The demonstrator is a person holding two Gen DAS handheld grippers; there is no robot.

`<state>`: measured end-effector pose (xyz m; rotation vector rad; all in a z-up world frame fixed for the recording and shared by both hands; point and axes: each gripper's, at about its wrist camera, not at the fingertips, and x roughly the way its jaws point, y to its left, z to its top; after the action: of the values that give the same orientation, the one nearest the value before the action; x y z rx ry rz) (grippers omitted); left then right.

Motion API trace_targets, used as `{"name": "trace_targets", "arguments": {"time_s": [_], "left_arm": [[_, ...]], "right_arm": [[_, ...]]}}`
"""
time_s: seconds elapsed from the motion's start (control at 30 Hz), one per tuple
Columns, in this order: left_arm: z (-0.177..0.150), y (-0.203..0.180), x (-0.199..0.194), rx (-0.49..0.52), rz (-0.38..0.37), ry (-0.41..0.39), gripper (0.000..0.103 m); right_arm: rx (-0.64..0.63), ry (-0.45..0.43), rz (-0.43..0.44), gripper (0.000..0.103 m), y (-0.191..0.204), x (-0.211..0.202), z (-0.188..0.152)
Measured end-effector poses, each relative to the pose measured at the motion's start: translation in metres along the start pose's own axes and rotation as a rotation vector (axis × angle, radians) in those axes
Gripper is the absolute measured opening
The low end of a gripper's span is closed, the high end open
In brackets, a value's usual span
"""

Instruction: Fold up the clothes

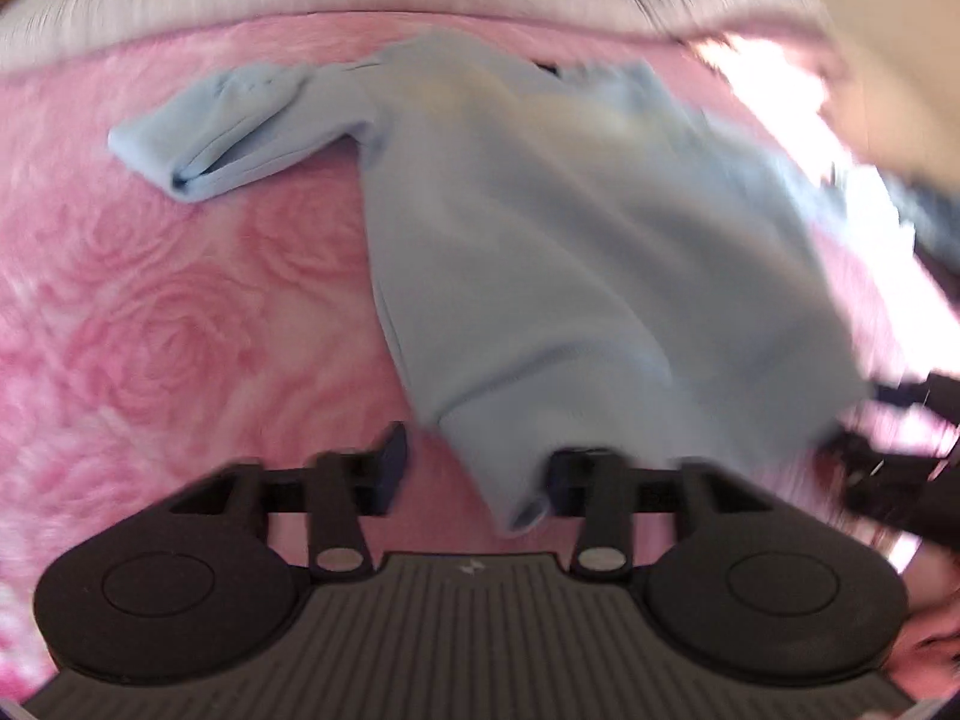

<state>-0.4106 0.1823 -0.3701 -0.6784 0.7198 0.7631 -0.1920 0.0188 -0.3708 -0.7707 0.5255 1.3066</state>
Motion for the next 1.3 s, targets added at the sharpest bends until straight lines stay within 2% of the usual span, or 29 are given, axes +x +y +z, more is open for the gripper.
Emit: {"name": "trace_targets", "arguments": {"time_s": [0.03,0.07,0.1,0.17,0.27,0.3,0.33,0.4,0.43,0.5,0.53,0.57,0.6,0.67,0.7,0.8,0.83,0.9,0.97,1.0,1.07,1.2,1.23,1.27,1.3], "left_arm": [[0.001,0.0,0.002,0.001,-0.008,-0.019,0.006],[0.008,-0.002,0.0,0.027,-0.012,-0.036,0.004],[0.02,-0.007,-0.009,0.091,-0.011,-0.054,0.004],[0.045,-0.021,-0.032,0.241,-0.005,-0.092,0.005],[0.077,-0.047,-0.075,0.479,0.01,-0.115,0.005],[0.086,-0.056,-0.089,0.559,0.014,-0.103,0.005],[0.087,-0.064,-0.099,0.638,0.018,-0.056,0.005],[0.083,-0.078,-0.108,0.788,0.024,0.073,0.005],[0.076,-0.079,-0.106,0.817,0.032,0.131,0.009],[0.051,-0.066,-0.09,0.779,0.057,0.23,0.012],[0.038,-0.06,-0.082,0.759,0.07,0.279,0.012],[0.026,-0.054,-0.074,0.739,0.083,0.328,0.012],[0.014,-0.048,-0.066,0.719,0.095,0.377,0.012],[-0.011,-0.036,-0.05,0.677,0.12,0.474,0.015],[-0.016,-0.024,-0.045,0.578,0.117,0.487,0.015],[-0.01,0.025,-0.046,0.073,0.058,0.378,0.027],[-0.008,0.04,-0.047,-0.072,0.043,0.325,0.027],[-0.008,0.06,-0.042,-0.293,0.015,0.235,0.028],[-0.01,0.073,-0.033,-0.465,-0.035,0.183,0.03],[-0.011,0.077,-0.028,-0.535,-0.066,0.173,0.031],[-0.013,0.079,-0.015,-0.629,-0.119,0.174,0.031],[-0.014,0.066,0.004,-0.657,-0.125,0.164,0.029],[-0.011,0.064,0.005,-0.642,-0.125,0.17,0.006],[-0.008,0.062,0.004,-0.62,-0.127,0.175,0.005],[-0.004,0.059,-0.004,-0.584,-0.118,0.16,0.005]], "right_arm": [[-0.001,-0.011,-0.016,0.05,-0.005,0.002,0.006],[-0.002,-0.022,-0.032,0.02,-0.01,0.004,0.013],[-0.014,-0.034,-0.056,0.008,-0.015,0.004,0.021],[-0.155,-0.067,-0.14,0.004,-0.019,-0.008,0.043],[-0.503,-0.085,-0.258,0.003,-0.012,-0.041,0.062],[-0.608,-0.071,-0.281,0.003,-0.011,-0.053,0.07],[-0.685,-0.04,-0.287,0.003,-0.012,-0.065,0.074],[-0.807,0.066,-0.262,0.003,-0.015,-0.083,0.078],[-0.866,0.147,-0.22,0.004,-0.016,-0.088,0.075],[-0.955,0.365,-0.067,0.005,-0.015,-0.085,0.051],[-0.963,0.406,-0.043,0.006,-0.016,-0.081,0.035],[-0.918,0.439,-0.025,0.008,-0.02,-0.076,0.022],[-0.793,0.458,-0.015,0.01,-0.028,-0.07,0.015],[-0.542,0.491,0.003,0.02,-0.046,-0.059,0.0],[-0.384,0.5,0.01,0.021,-0.058,-0.055,-0.008],[0.25,0.483,0.013,0.027,-0.116,-0.041,-0.029],[0.465,0.444,0.018,0.028,-0.136,-0.041,-0.039],[0.862,0.338,0.043,0.034,-0.176,-0.043,-0.059],[1.119,0.25,0.062,0.044,-0.206,-0.04,-0.074],[1.163,0.213,0.067,0.045,-0.215,-0.036,-0.074],[1.166,0.172,0.082,0.051,-0.223,-0.026,-0.072],[1.076,0.196,0.131,0.052,-0.206,0.0,-0.066],[1.043,0.205,0.139,0.049,-0.202,0.005,-0.064],[0.994,0.22,0.141,0.013,-0.196,0.007,-0.061],[0.955,0.232,0.154,0.005,-0.192,0.007,-0.057]]}}
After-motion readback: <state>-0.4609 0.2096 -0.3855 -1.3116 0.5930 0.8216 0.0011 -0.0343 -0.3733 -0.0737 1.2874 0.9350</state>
